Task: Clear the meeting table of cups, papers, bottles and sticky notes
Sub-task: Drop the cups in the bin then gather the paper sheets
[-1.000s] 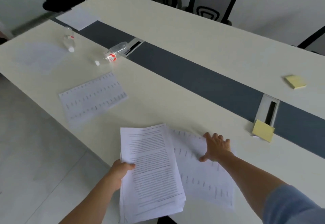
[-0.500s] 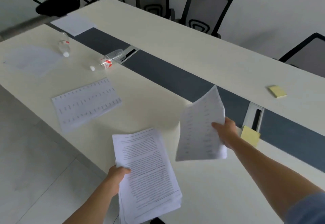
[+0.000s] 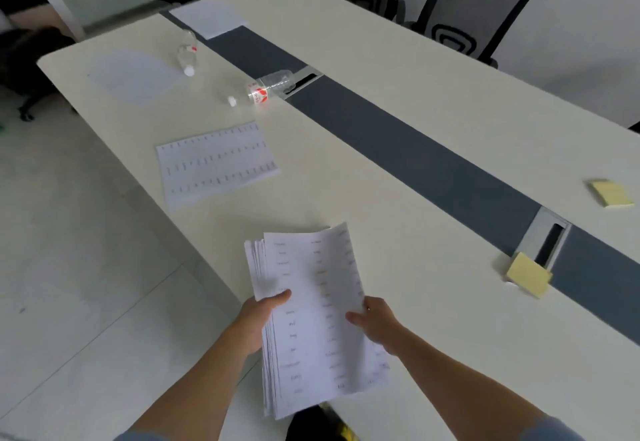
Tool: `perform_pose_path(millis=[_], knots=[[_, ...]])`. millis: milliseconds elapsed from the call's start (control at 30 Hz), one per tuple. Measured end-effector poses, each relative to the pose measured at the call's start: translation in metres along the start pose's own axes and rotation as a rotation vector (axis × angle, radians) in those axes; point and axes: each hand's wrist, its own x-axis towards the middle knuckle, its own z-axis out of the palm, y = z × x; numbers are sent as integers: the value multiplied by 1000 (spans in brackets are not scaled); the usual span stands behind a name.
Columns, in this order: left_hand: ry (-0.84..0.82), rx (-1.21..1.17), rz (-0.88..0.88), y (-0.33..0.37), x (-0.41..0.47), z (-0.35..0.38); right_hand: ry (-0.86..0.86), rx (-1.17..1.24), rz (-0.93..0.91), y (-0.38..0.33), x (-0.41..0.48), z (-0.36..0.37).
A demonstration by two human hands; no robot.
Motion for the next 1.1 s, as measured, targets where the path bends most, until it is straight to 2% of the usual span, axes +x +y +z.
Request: perform_pose_path(millis=[133, 233, 333, 433, 600, 733, 833, 933, 1100], knots=[[14, 109, 100, 5, -37, 23, -76, -34, -40, -2, -9, -7], [-142, 146, 217, 28, -63, 27, -152, 34, -73, -23, -20, -33], [-306, 309, 380, 69, -96, 22, -262, 206, -89, -60, -30, -62], [-313, 413, 483, 110, -122, 13, -343, 276, -194, -106, -38, -79], [-110, 361, 661, 155, -132, -19, -218, 141, -402, -175, -54, -68], [-9, 422, 639, 163, -101, -52, -126, 104, -469, -193, -40, -36], [-73, 546, 577, 168, -74, -73, -84, 60, -451, -195, -24, -9], [-118, 609, 566, 185, -59, -91, 32, 77, -374, -211, -9, 13], [-159, 393, 596, 238, -54, -139, 87, 103, -369, -277, -3, 48]])
